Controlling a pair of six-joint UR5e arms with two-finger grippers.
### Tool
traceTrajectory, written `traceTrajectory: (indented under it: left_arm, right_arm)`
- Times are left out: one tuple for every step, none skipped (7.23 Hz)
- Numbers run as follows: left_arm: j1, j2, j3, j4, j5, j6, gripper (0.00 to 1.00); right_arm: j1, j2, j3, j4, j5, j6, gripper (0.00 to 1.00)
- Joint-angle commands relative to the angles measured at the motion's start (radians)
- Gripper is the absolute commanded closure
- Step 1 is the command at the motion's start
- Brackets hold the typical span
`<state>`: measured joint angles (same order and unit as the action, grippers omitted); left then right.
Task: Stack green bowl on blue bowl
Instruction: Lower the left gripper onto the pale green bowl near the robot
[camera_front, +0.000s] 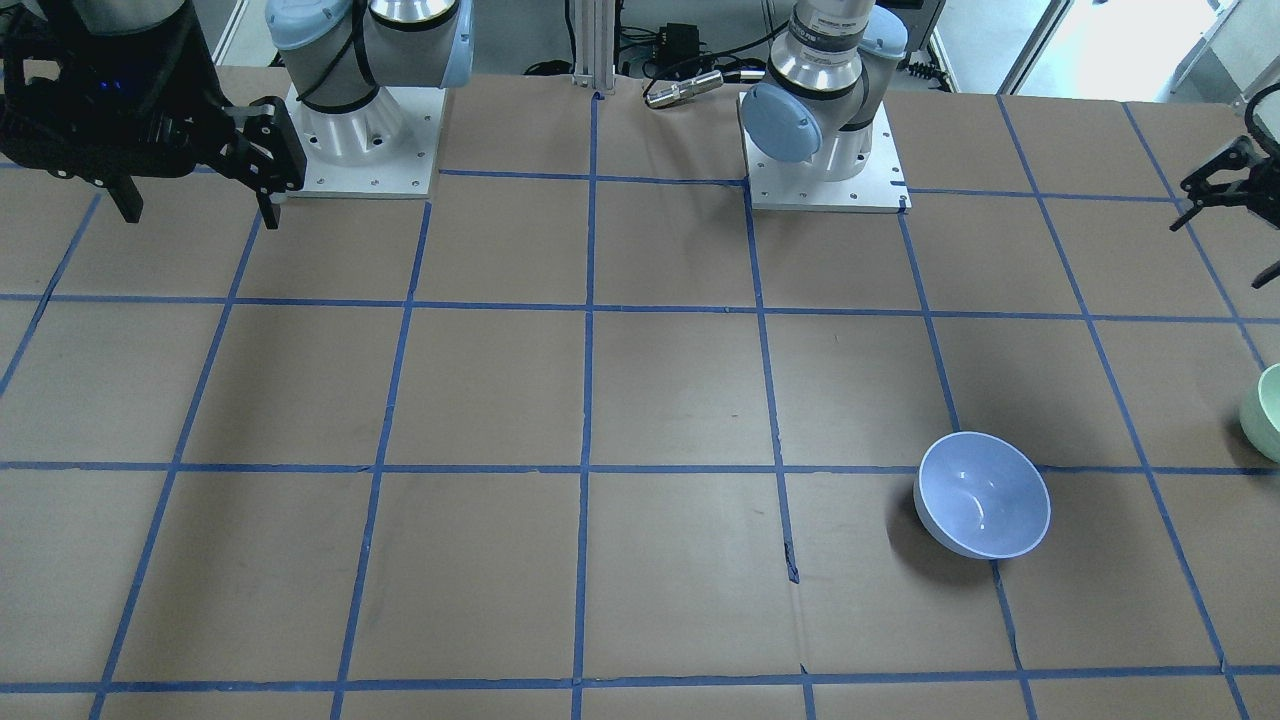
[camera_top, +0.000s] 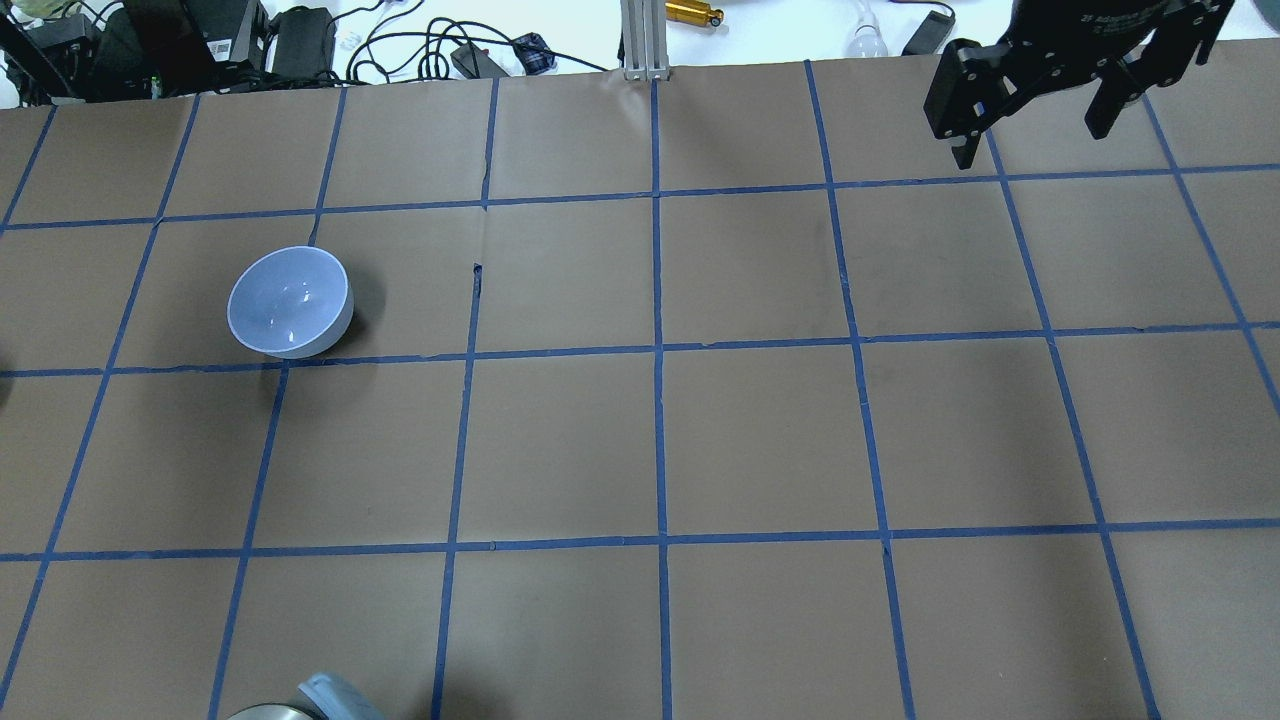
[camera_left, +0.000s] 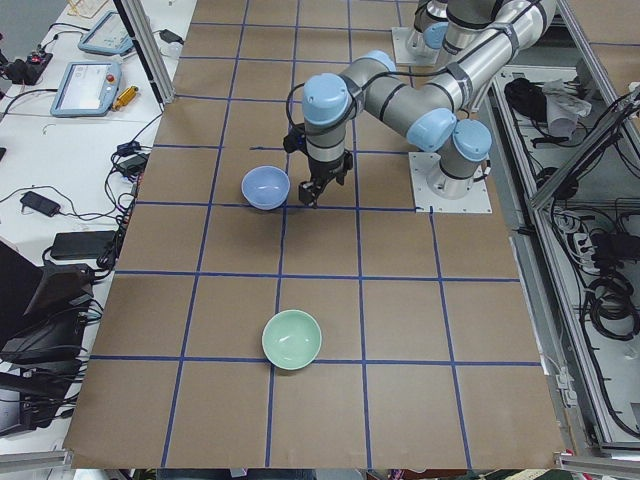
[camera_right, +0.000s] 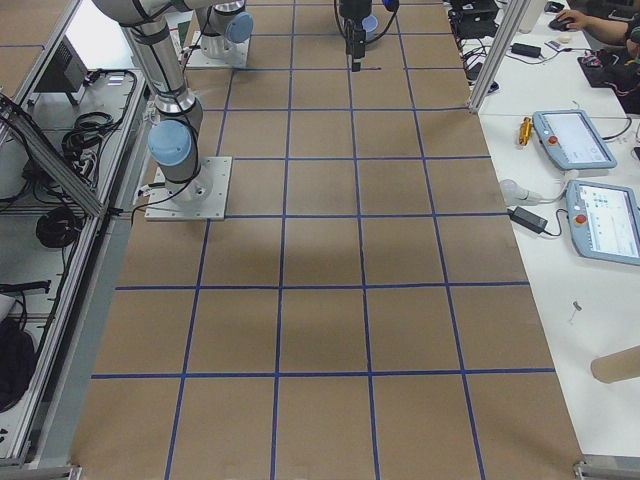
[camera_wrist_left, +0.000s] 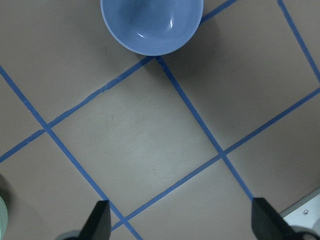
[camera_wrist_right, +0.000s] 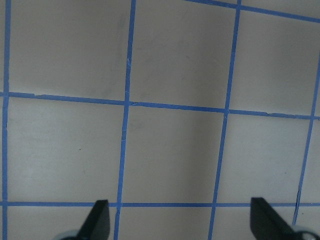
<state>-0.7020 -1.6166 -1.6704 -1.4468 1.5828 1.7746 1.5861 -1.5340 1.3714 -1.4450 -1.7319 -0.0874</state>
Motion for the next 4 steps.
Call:
traceTrajectory:
  left_arm:
    - [0.122,-0.11,0.003,0.118,0.0,0.425,0.0]
    - [0.133,-0.159,0.006,0.225,0.005,0.613,0.0]
    - [0.168,-0.202,0.02,0.279,-0.001,0.744,0.0]
    - [0.194,-0.259,0.058,0.282,-0.01,0.775,0.0]
  right_arm:
    - [0.0,0.0,0.0,0.0,0.0,0.0,0.0]
    - [0.0,0.0,0.0,0.0,0.0,0.0,0.0]
    - [0.0,0.0,0.0,0.0,0.0,0.0,0.0]
    - [0.0,0.0,0.0,0.0,0.0,0.0,0.0]
